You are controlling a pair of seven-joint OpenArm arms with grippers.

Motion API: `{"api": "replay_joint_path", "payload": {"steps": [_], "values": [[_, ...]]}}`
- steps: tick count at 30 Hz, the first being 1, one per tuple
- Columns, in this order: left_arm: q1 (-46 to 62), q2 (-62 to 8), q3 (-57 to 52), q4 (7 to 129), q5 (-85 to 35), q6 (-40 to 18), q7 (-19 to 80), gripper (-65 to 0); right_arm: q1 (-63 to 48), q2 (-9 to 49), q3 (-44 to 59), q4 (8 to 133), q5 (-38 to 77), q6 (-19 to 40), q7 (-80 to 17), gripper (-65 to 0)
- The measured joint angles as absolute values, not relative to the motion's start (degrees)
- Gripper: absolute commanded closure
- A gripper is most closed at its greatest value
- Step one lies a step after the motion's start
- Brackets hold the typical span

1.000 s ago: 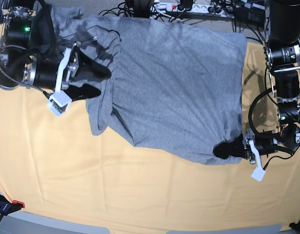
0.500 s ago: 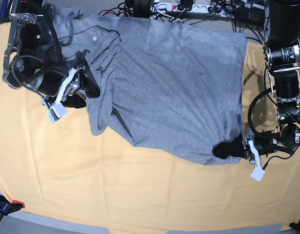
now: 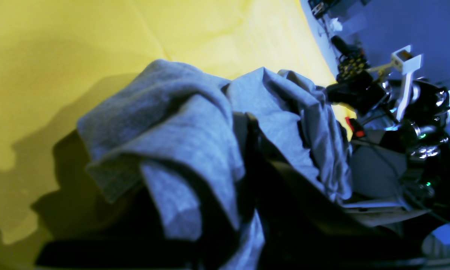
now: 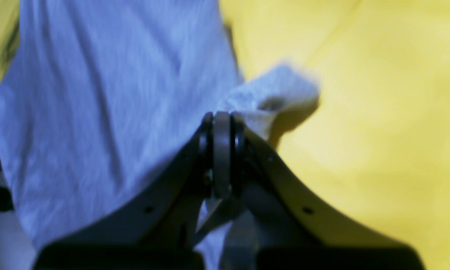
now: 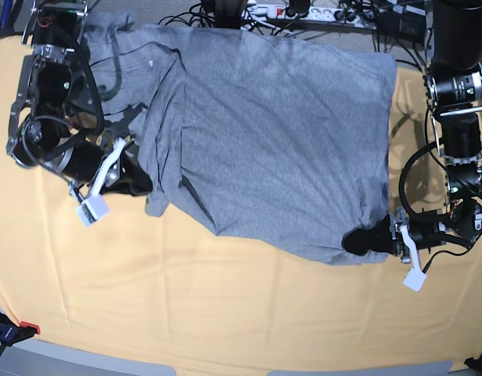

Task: Layout the t-shirt on the table in an organized manner, then fold the t-shirt properly
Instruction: 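Drag the hem corner with the right gripper away from the left gripper, then pull the hem further with the right gripper to flatten the shirt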

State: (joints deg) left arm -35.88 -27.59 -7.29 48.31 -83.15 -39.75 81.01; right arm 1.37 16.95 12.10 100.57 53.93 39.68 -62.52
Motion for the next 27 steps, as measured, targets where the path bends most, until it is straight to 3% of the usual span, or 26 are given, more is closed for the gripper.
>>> {"api": "replay_joint_path", "payload": {"steps": [5,11,16,21,23,27], "values": [[-35.88,-27.57,-7.29,48.31,-83.18,-39.72,81.01,0.0,3.73,16.95,12.08,103.24,50.59,39.70,-62.35,0.0],[-35.88,-27.57,-7.29,48.31,-83.18,-39.72,81.01,0.0,7.31,17.28,12.08,103.35,36.64,39.68,-56.47,0.0],[-35.88,-27.57,-7.29,48.31,-83.18,-39.72,81.01,0.0,10.63,18.70,12.10,103.39,26.83,33.52,-52.64,0.0],[-35.88,-27.59,-7.29,48.31,-83.18,-39.72,81.01,0.0,14.24,19.62,12.08,103.42,28.56,33.67,-51.64,0.0],[-35.88,-27.59,-7.29,48.31,-83.15,-39.72,80.97,0.0,15.18,20.43,12.08,103.20,32.18,38.02,-51.83,0.0],[-35.88,-27.57,-7.29,48.31,-83.18,-39.72,80.99,0.0,17.23,21.34,11.40,99.44,34.09,38.72,-51.53,0.0]]}}
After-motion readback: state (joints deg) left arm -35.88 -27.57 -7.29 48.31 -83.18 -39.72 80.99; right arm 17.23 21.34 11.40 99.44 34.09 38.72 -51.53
